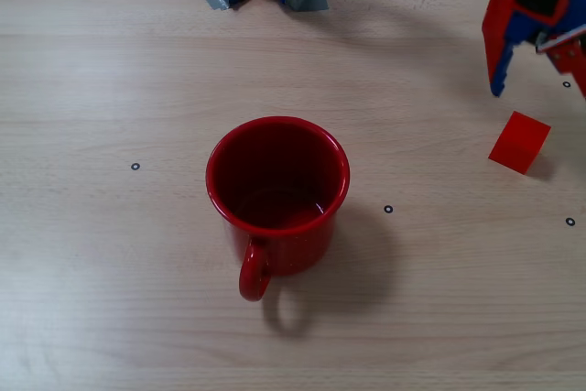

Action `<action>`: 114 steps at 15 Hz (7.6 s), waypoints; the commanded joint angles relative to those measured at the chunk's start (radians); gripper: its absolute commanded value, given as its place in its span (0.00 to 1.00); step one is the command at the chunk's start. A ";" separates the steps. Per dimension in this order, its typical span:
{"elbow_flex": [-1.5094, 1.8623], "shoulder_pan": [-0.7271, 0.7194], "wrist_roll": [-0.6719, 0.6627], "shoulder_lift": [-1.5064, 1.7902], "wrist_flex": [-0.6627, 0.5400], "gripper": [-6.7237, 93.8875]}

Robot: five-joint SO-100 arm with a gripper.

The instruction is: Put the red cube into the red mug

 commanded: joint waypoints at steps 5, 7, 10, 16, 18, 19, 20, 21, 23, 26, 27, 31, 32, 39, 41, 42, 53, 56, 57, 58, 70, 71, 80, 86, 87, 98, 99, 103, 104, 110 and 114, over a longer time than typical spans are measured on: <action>-0.014 0.037 -0.081 0.077 -0.092 0.49; -0.014 0.051 -0.087 0.064 -0.092 0.49; 0.015 0.064 -0.092 0.058 -0.103 0.49; 0.060 0.051 -0.074 0.044 -0.153 0.48; 0.064 0.049 -0.074 0.037 -0.169 0.48; 0.075 0.049 -0.071 0.037 -0.176 0.47; 0.080 0.049 -0.066 0.037 -0.178 0.46; 0.080 0.049 -0.060 0.037 -0.179 0.44; 0.080 0.051 -0.066 0.035 -0.179 0.36; 0.080 0.052 -0.066 0.038 -0.186 0.11; 0.080 0.052 -0.063 0.040 -0.186 0.07; 0.077 0.052 -0.043 0.046 -0.169 0.07; 0.080 0.052 -0.040 0.052 -0.161 0.07; 0.112 0.095 0.011 0.328 -0.020 0.07; 0.224 0.121 0.008 0.502 -0.029 0.07; 0.279 0.135 -0.003 0.588 -0.034 0.07; 0.618 0.549 0.049 1.239 -0.087 0.07; 0.635 0.586 0.048 1.244 -0.084 0.07; 0.652 0.594 0.041 1.233 -0.112 0.07; 0.660 0.609 0.037 1.206 -0.137 0.07; 0.486 0.776 -0.021 0.657 -0.316 0.07; 0.485 0.778 -0.029 0.629 -0.327 0.07; 0.528 0.772 -0.046 0.594 -0.344 0.07; 0.561 0.761 -0.075 0.623 -0.339 0.50; 0.563 0.761 -0.077 0.627 -0.339 0.50; 0.552 0.761 -0.066 0.699 -0.327 0.12; 0.549 0.761 -0.057 0.726 -0.322 0.08; 0.584 0.758 -0.032 0.940 -0.285 0.07; 0.650 0.758 -0.041 1.046 -0.293 0.07; 1.264 0.816 -0.044 1.761 -0.319 0.07; 1.829 0.896 -0.084 2.129 -0.440 0.07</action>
